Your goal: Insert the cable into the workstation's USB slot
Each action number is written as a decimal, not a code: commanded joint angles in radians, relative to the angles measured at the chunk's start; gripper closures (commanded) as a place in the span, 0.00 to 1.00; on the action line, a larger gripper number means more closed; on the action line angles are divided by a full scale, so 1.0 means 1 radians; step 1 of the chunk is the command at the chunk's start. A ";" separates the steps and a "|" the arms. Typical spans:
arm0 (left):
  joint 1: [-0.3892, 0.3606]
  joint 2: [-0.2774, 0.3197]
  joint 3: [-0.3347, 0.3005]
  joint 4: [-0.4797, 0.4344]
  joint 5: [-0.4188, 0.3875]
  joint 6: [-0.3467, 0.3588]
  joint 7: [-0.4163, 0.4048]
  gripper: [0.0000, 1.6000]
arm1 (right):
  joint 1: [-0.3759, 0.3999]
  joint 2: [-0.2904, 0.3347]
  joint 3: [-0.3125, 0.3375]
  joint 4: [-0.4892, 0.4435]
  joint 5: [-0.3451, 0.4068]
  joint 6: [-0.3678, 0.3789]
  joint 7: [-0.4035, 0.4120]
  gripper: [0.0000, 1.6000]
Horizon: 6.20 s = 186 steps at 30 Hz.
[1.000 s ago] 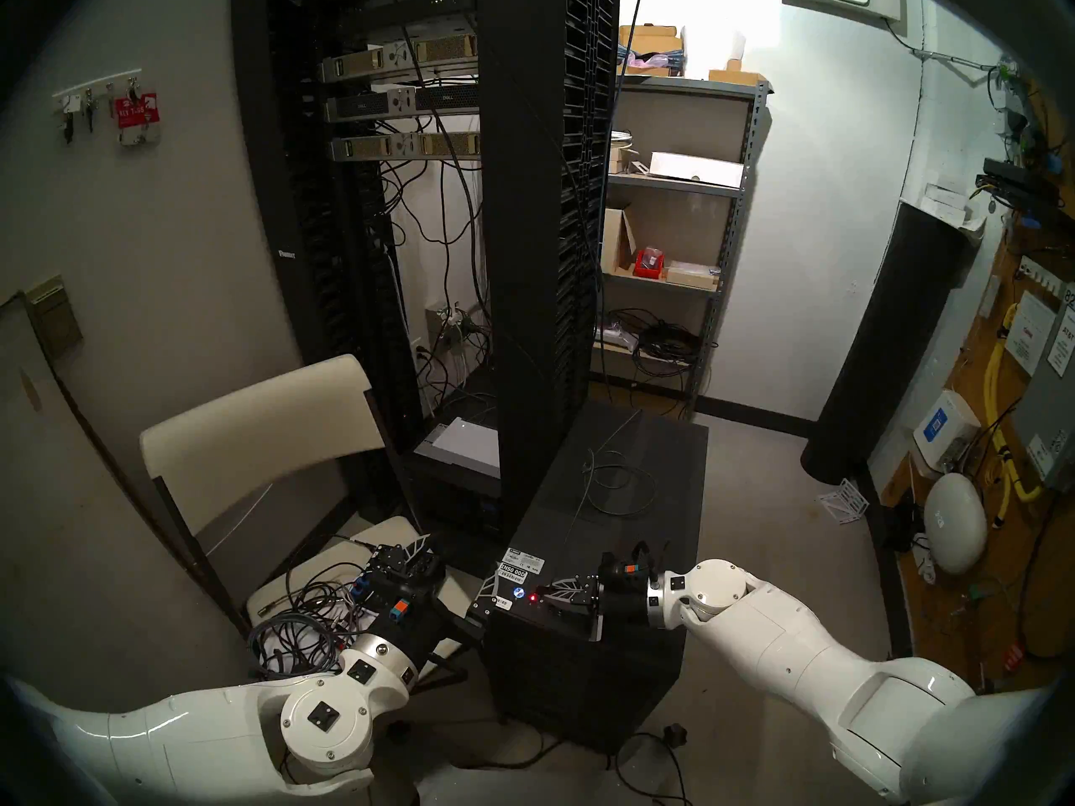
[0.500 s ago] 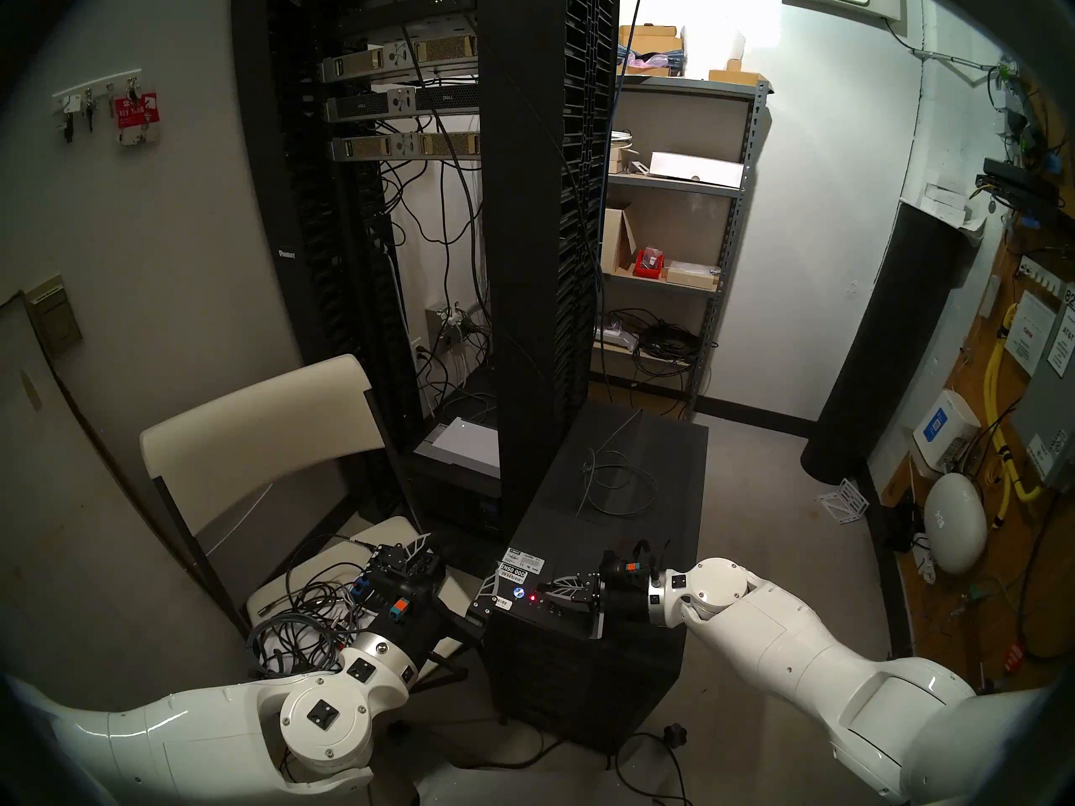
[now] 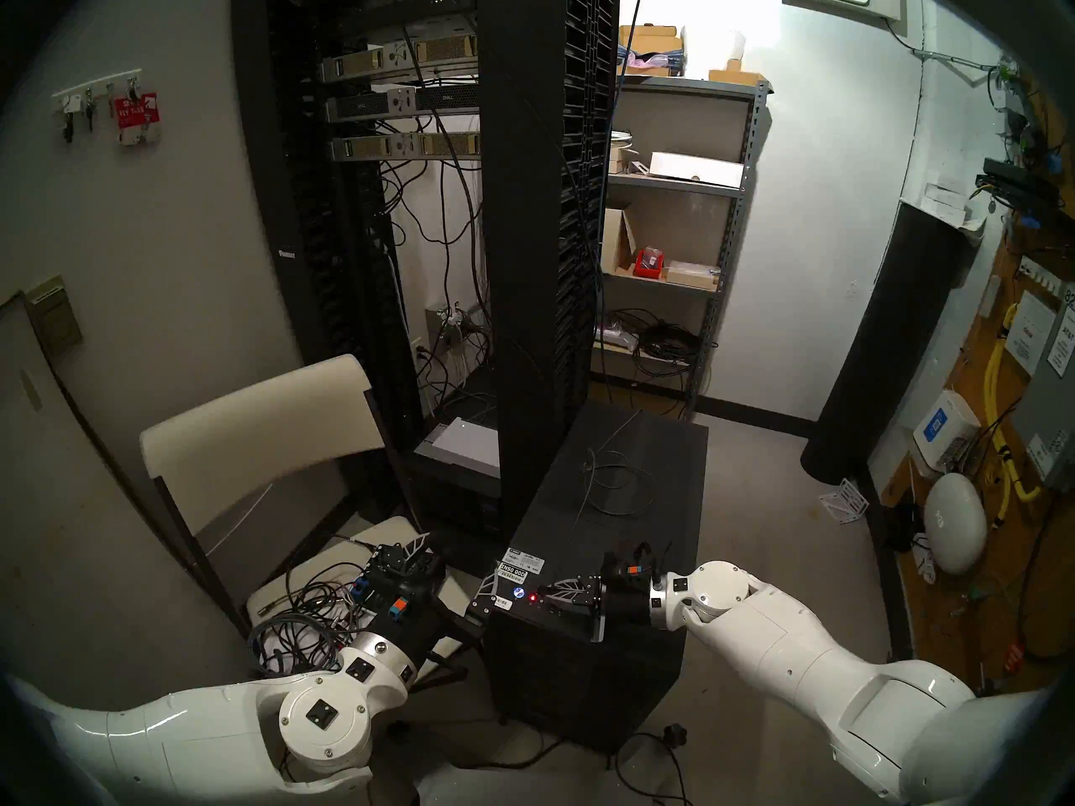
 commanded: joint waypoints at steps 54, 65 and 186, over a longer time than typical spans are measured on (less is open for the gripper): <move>-0.014 0.006 -0.004 -0.016 -0.006 -0.012 -0.004 0.00 | -0.018 -0.021 0.026 -0.006 -0.010 -0.053 -0.027 1.00; -0.012 0.006 -0.005 -0.016 -0.014 -0.017 0.000 0.00 | -0.018 -0.025 0.026 0.005 -0.020 -0.050 -0.026 1.00; -0.028 0.016 0.003 -0.017 -0.024 -0.020 0.004 0.00 | -0.056 0.024 0.067 -0.094 -0.024 0.050 -0.003 0.21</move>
